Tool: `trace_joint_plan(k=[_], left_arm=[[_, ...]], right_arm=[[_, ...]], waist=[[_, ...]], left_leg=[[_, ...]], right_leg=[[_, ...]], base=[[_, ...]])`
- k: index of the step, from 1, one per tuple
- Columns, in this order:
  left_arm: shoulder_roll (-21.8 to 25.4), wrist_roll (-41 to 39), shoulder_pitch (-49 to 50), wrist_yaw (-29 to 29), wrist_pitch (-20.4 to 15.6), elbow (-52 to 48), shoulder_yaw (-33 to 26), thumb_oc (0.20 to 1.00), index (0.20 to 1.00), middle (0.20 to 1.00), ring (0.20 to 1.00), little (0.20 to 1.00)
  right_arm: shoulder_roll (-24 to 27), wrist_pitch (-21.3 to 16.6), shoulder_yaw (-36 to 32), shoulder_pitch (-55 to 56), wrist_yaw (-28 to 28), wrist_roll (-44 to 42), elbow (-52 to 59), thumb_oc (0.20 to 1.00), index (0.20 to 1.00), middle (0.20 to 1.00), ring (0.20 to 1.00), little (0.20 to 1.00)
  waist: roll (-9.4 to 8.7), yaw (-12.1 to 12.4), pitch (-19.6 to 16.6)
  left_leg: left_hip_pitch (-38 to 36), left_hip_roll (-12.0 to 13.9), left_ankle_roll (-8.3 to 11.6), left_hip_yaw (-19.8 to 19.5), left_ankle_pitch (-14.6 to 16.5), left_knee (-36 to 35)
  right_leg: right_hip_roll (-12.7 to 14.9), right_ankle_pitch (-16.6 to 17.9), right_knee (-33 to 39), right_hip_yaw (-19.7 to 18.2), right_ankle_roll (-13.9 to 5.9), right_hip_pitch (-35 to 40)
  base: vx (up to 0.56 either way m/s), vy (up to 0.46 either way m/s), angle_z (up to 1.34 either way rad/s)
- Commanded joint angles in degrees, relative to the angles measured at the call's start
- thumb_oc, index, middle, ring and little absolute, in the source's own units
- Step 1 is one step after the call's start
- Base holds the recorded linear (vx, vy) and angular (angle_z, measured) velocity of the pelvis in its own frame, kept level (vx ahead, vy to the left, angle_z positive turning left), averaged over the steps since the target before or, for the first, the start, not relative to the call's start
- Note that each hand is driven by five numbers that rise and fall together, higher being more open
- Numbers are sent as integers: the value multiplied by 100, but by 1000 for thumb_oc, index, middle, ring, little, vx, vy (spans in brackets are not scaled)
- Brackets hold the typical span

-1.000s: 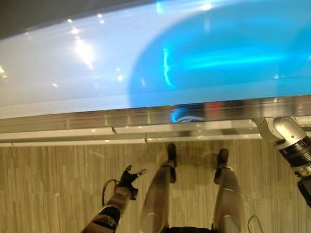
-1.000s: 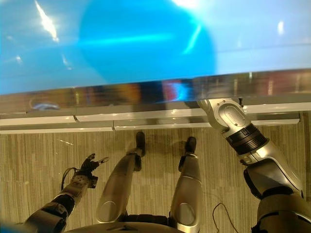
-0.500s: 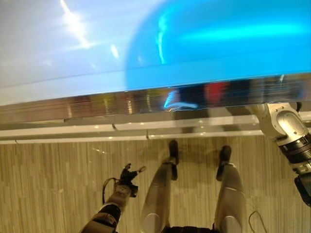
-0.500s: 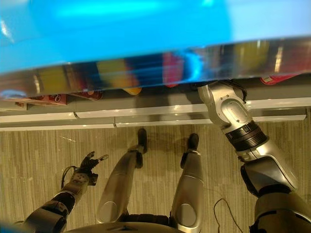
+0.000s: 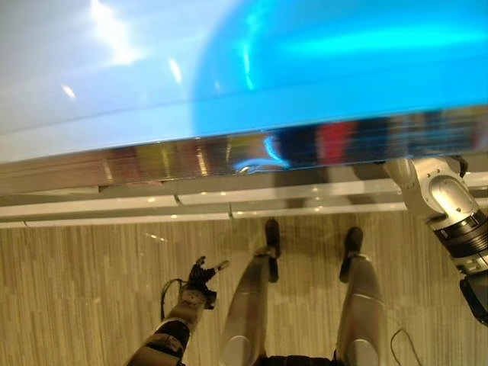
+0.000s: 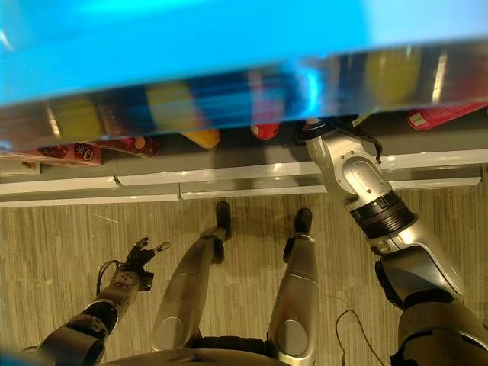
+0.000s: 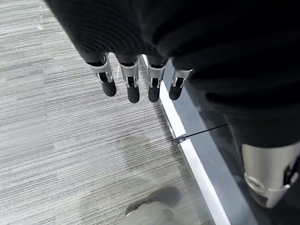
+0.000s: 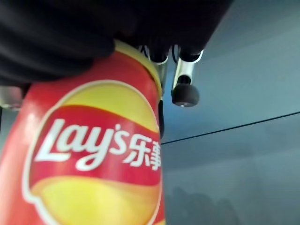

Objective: Put the goods on the table back onto the shelves and tidy them up.

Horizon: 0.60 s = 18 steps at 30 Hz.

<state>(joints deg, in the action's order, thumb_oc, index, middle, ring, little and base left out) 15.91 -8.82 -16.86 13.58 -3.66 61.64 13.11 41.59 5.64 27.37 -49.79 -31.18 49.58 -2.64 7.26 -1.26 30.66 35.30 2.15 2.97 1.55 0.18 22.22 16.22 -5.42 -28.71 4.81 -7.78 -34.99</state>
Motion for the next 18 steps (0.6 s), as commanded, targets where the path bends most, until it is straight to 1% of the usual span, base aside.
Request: trace_joint_plan(k=[1,18], left_arm=[[120,-150,-25,204,-3,354,95,1000,1000,1000,1000,1000],[115,-187,-146,252,22,374,97,1000,1000,1000,1000,1000]], right_arm=[[-36,-100,-64,-466,-165,104,508,200,200,200,200,200],[-47,-127,53,-587,-117,54,528,200,200,200,200,200]], waist=[[-66,49,-282],[-96,31,-261]], left_leg=[[204,378,270,-91,787,555],[326,369,261,-93,758,581]], right_leg=[[475,394,381,99,-184,-46],[473,426,317,45,-180,-187]], base=[[0,0,0],[0,0,0]])
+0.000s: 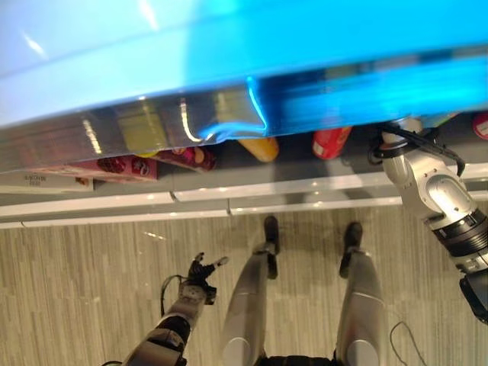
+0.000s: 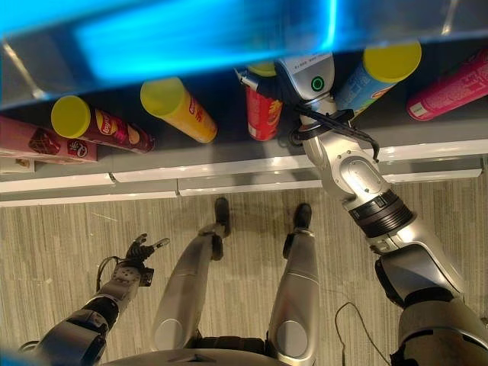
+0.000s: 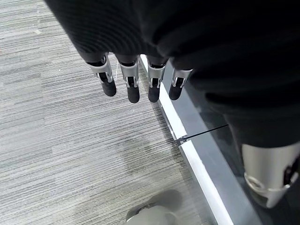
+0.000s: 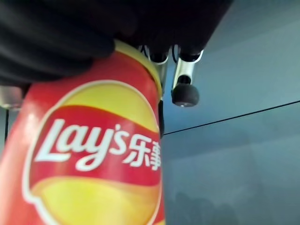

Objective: Put the goods on the table back onto the shelves and tidy them up.

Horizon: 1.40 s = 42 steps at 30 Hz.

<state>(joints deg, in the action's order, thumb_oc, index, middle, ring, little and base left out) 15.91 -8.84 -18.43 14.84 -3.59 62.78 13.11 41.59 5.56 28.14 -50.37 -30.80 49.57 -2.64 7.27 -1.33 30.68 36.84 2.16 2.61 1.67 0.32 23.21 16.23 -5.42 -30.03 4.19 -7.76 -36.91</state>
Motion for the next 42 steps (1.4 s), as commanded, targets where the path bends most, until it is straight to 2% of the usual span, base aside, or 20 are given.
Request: trace_joint_plan(k=[1,24,42], left_arm=[[105,-188,-22,140,24,270,97,1000,1000,1000,1000,1000],[76,-169,-128,205,43,332,98,1000,1000,1000,1000,1000],[102,-250,-203,223,33,346,96,1000,1000,1000,1000,1000]], right_arm=[[-48,-114,-11,-531,-157,61,528,200,200,200,200,200],[-146,-125,173,-541,-77,37,391,200,200,200,200,200],[-40,-9,188,-997,-162,29,273,200,200,200,200,200]], waist=[[-107,31,-257],[-143,26,-246],[-172,60,-280]], left_leg=[[194,375,299,-102,748,508],[281,352,295,-81,704,515],[328,357,301,-85,675,500]], right_leg=[[474,431,437,93,-186,-14],[490,485,436,37,-187,-77],[485,488,439,17,-199,-113]], base=[[0,0,0],[0,0,0],[0,0,0]])
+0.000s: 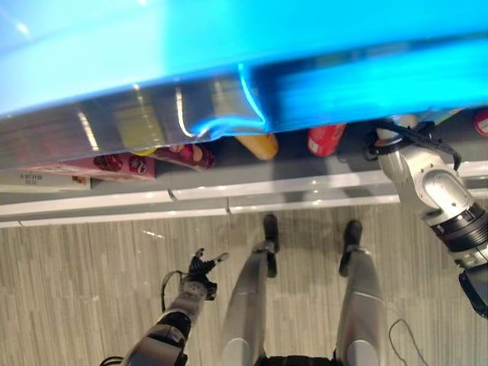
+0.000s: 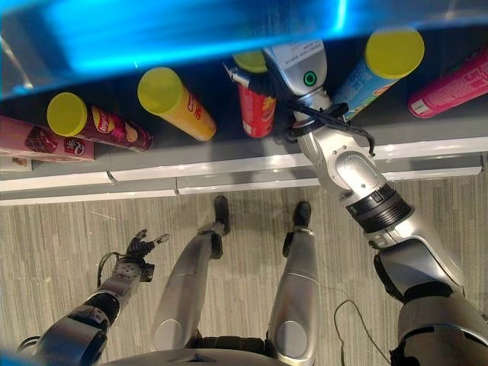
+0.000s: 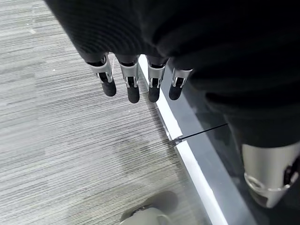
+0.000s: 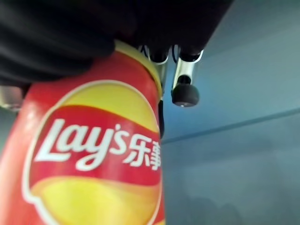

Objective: Put the goods on the table back onto the shelves and tidy them up.

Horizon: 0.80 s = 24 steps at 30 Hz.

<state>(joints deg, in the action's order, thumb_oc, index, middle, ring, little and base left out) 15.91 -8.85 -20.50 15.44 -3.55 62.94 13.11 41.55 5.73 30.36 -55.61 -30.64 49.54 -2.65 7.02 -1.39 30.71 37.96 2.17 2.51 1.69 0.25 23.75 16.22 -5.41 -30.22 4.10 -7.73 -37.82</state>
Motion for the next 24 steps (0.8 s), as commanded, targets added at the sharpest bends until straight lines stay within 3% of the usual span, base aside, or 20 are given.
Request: trace_joint_plan(k=[1,24], left_arm=[[103,-252,7,170,30,331,99,1000,1000,1000,1000,1000],[78,-189,-89,274,73,332,78,1000,1000,1000,1000,1000]], right_arm=[[-31,-16,-35,-486,-191,37,286,200,200,200,200,200],[-188,-95,53,-69,-129,3,283,200,200,200,200,200]], waist=[[-147,66,-284],[-172,-10,-195]], left_leg=[[217,357,313,-88,682,446],[375,395,300,-36,732,632]], right_leg=[[486,488,454,21,-203,-26],[455,468,284,-86,-187,-234]], base=[[0,0,0],[-2,0,-1]])
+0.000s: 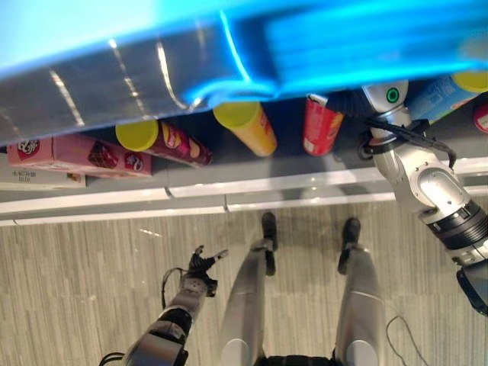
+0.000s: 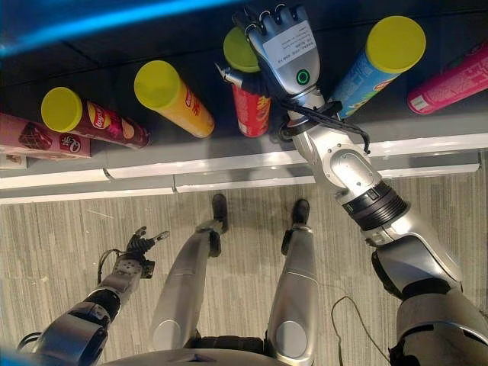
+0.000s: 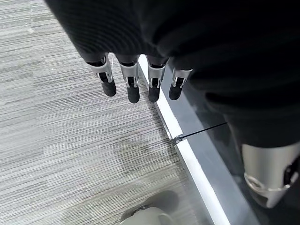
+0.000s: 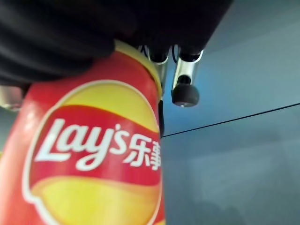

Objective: Put the goods on the table back onto the shelves and tidy them up.

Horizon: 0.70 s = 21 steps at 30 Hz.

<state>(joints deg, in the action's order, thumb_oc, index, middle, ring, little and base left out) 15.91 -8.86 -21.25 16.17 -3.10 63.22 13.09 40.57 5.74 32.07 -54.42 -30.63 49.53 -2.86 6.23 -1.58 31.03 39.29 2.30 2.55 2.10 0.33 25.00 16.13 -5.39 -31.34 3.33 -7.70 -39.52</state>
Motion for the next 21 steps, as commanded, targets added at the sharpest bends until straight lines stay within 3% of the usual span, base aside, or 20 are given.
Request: trace_joint_plan(k=[1,21], left_arm=[[77,-189,-14,202,29,303,80,1000,1000,1000,1000,1000],[80,-177,-66,242,23,324,86,1000,1000,1000,1000,1000]], right_arm=[[-90,-96,-117,-188,-131,4,303,200,200,200,200,200],[-115,-98,-62,-254,-156,-17,273,200,200,200,200,200]], waist=[[-93,10,-227],[-90,-11,-261]], left_leg=[[244,383,296,-77,724,510],[328,405,294,-63,692,508]], right_leg=[[464,467,395,-9,-191,-66],[463,498,366,-44,-193,-161]], base=[[-6,0,-4],[0,0,0]])
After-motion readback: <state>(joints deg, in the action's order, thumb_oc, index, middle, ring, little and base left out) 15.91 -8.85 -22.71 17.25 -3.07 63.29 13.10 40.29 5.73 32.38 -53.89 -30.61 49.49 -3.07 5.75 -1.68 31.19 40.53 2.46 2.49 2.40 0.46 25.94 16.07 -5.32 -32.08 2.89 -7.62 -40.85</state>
